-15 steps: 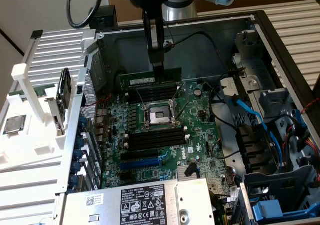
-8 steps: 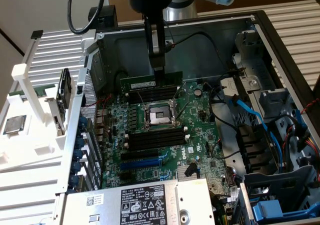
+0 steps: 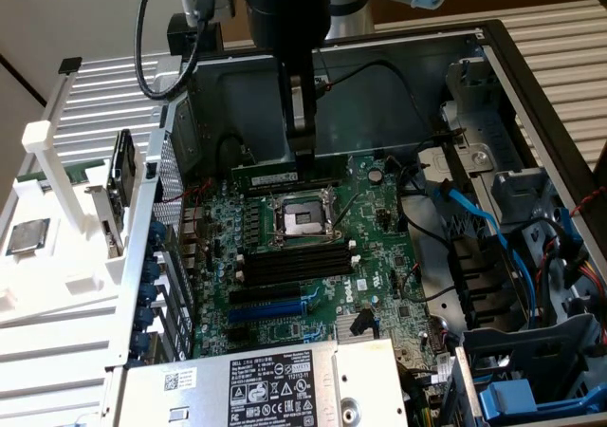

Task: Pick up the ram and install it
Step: 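Insert the ram into the slot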

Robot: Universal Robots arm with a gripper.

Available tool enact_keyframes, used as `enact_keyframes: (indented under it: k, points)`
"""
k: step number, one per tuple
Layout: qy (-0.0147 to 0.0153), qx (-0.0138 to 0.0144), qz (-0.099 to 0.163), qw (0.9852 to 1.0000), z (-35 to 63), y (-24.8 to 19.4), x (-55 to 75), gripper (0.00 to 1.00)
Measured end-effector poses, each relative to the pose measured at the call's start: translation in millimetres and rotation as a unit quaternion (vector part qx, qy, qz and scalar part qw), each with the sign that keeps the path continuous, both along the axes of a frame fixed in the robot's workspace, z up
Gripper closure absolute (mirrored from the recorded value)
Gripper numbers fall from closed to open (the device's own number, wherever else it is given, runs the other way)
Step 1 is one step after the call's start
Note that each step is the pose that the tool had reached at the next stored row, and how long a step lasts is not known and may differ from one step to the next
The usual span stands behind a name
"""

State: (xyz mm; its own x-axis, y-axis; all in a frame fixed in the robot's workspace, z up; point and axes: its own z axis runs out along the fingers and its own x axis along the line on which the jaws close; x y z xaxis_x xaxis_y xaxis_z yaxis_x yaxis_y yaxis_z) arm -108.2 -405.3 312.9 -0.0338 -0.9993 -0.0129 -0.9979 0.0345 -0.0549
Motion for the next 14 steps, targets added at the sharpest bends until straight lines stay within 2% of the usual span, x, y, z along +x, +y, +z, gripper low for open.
enact_keyframes:
  k: [2, 3, 4, 10, 14]
  points:
    - [0.0000, 0.0060, 0.000, 1.0000, -4.1, -6.9, 0.5, 0.88]
    - [0.0000, 0.0079, 0.000, 1.0000, -5.5, -8.9, 1.3, 0.88]
    - [0.0000, 0.0088, 0.000, 1.0000, -6.4, -9.2, 2.9, 0.88]
    - [0.0001, 0.0090, 0.006, 0.9999, -9.7, -9.4, 3.1, 0.88]
    - [0.0007, 0.0092, 0.008, 0.9999, -11.4, -11.5, 3.5, 0.88]
